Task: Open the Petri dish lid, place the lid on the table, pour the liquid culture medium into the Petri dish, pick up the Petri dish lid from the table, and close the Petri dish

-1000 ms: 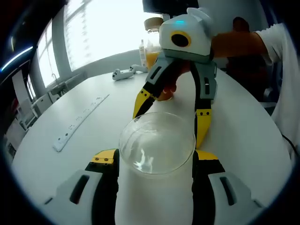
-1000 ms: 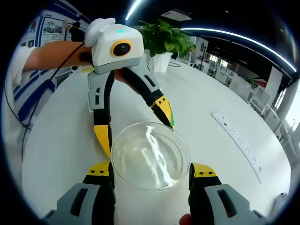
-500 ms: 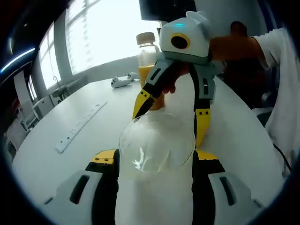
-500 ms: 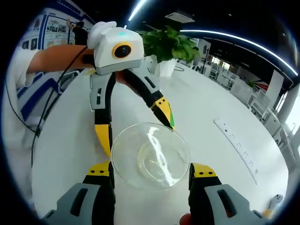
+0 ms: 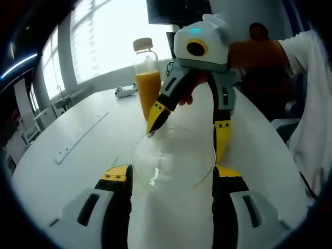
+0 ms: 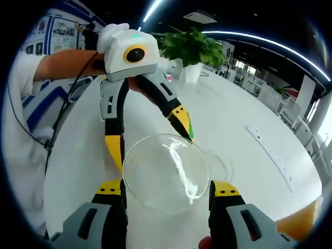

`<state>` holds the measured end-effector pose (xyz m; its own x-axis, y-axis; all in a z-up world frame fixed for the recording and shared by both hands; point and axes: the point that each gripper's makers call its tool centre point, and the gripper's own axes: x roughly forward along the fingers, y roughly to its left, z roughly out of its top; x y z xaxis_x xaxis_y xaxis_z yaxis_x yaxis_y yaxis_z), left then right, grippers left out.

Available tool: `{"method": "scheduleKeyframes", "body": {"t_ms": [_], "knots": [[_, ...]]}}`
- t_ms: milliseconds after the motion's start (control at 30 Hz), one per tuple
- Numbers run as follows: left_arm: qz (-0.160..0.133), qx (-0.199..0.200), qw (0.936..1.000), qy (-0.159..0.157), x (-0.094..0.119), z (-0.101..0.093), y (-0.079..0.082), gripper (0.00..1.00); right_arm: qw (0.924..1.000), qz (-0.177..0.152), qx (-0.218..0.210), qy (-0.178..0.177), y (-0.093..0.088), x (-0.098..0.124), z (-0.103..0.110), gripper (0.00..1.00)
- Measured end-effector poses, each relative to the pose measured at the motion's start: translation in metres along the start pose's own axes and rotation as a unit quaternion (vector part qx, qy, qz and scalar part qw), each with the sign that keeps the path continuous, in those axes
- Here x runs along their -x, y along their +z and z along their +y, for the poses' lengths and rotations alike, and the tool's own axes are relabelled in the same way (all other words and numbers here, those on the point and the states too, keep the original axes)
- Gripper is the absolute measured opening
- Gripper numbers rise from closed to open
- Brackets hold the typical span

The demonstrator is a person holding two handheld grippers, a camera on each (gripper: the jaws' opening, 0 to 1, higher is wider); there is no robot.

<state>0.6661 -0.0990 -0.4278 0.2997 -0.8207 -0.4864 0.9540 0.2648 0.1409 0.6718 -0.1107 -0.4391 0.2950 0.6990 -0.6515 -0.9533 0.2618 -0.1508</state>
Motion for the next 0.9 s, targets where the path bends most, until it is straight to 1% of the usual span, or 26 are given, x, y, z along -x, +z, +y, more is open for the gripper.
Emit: {"method": "scheduleKeyframes", "body": {"t_ms": [67, 133, 200, 267, 333, 500, 600, 667, 700, 900], "knots": [[0.000, -0.001, 1.0000, -0.001, 0.000, -0.006, 0.000, 0.53, 1.0000, 0.000, -0.002, 0.003, -0.002, 0.001, 0.006, 0.59], [0.001, -0.001, 1.0000, -0.003, -0.001, -0.025, 0.003, 0.53, 1.0000, 0.002, -0.003, 0.006, -0.005, 0.002, 0.013, 0.59], [0.001, -0.002, 1.0000, -0.004, -0.001, -0.035, 0.004, 0.53, 1.0000, 0.004, -0.001, 0.007, -0.008, 0.004, 0.019, 0.59], [0.001, -0.005, 1.0000, -0.005, -0.001, -0.048, 0.007, 0.52, 0.9999, 0.007, -0.001, 0.009, -0.011, 0.006, 0.026, 0.59], [-0.001, -0.005, 1.0000, -0.006, -0.001, -0.056, 0.008, 0.52, 0.9999, 0.008, -0.001, 0.011, -0.013, 0.008, 0.031, 0.59], [-0.009, 0.004, 0.9999, -0.010, 0.003, -0.054, -0.001, 0.52, 0.9998, 0.014, 0.002, 0.016, -0.019, 0.012, 0.048, 0.58], [-0.014, 0.011, 0.9998, -0.012, 0.006, -0.062, -0.004, 0.52, 0.9997, 0.015, 0.004, 0.019, -0.021, 0.013, 0.056, 0.58], [-0.017, 0.015, 0.9997, -0.013, 0.007, -0.064, -0.005, 0.51, 0.9996, 0.017, 0.005, 0.024, -0.023, 0.013, 0.055, 0.58], [-0.018, 0.017, 0.9996, -0.014, 0.006, -0.062, -0.006, 0.51, 0.9995, 0.017, 0.006, 0.027, -0.024, 0.013, 0.057, 0.58], [-0.017, 0.023, 0.9994, -0.017, 0.010, -0.066, -0.017, 0.51, 0.9988, 0.029, 0.011, 0.037, -0.029, 0.010, 0.071, 0.58]]}}
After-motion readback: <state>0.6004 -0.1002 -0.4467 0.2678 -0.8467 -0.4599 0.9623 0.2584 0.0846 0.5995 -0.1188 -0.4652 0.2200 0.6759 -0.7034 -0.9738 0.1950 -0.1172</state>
